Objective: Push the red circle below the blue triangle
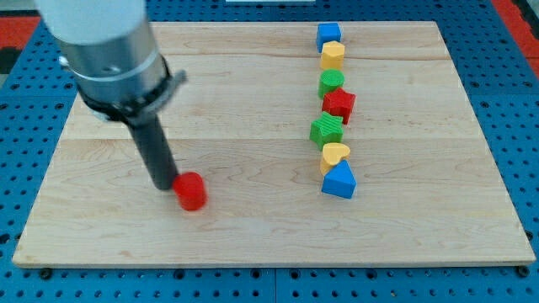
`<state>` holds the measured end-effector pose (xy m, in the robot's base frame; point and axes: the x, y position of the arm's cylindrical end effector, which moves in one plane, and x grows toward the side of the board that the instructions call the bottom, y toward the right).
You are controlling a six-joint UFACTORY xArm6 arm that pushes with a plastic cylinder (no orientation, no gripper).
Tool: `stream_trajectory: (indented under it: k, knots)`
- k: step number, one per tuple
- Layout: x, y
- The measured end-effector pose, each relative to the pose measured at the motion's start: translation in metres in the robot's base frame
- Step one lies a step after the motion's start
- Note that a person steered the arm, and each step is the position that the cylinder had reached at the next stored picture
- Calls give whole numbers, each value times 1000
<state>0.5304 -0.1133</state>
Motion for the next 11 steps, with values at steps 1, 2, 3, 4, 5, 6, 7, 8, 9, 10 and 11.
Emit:
stream_trajectory:
  k: [1,2,3,4,5,6,7,8,9,10,11]
  knots:
    - [13,90]
    - [31,42]
    - [56,37]
    - [66,97]
    - [66,126]
    - [66,157]
    - [66,171]
    - [73,152]
    - [73,97]
    - [42,115]
    - [37,140]
